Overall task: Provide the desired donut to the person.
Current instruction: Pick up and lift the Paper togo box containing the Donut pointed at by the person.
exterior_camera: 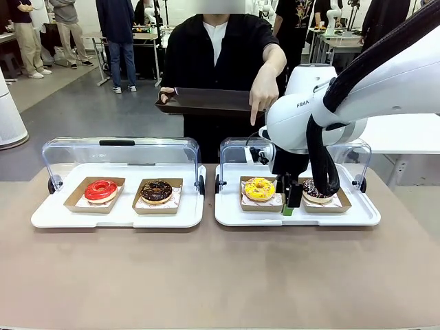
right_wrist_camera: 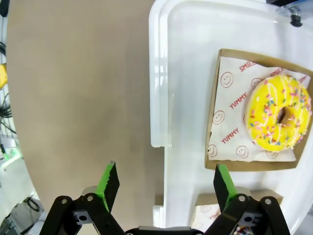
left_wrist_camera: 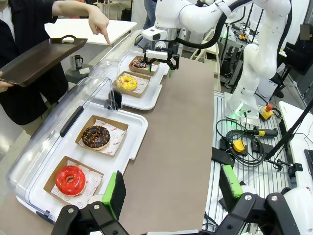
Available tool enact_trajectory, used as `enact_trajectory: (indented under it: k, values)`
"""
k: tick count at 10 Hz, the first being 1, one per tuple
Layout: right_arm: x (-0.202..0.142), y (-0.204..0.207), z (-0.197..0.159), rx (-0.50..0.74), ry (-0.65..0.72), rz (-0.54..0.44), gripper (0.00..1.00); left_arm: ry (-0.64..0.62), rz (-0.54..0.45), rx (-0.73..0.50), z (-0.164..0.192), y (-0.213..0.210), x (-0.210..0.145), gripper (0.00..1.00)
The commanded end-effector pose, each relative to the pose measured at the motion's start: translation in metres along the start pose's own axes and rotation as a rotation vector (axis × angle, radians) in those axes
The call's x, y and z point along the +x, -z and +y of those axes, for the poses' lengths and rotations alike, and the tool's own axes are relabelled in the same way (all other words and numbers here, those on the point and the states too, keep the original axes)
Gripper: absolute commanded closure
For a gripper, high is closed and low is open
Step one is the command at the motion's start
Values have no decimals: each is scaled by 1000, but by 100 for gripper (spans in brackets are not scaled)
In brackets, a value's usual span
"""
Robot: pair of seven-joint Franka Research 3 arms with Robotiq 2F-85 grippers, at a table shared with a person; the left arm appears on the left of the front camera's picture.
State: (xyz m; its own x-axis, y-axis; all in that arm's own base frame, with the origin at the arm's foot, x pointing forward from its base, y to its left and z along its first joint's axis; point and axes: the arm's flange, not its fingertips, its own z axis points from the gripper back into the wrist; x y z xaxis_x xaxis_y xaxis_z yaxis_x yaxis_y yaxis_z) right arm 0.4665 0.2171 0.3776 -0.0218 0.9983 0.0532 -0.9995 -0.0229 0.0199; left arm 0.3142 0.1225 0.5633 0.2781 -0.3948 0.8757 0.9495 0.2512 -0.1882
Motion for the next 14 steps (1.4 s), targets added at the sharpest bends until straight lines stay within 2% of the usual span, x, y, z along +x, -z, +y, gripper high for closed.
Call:
enact_trajectory:
  k: [1,5,7,9,14]
  values:
    - [3,-5,5,-2,-9,2,0,6,-8,-2,0,-1,0,0]
    - [4,-2,2,-4,-8,0,0,6,-8,-2,0,-1,0,0]
    - [-3,14,-16,-34,62,-24,0,6,-8,-2,0,-1,0,0]
    - [-6,17,-24,-85,63,-45,0,6,-8,-2,0,-1,0,0]
    - [-8,30,-39,-97,81,-65,0,6,-8,-2,0,-1,0,0]
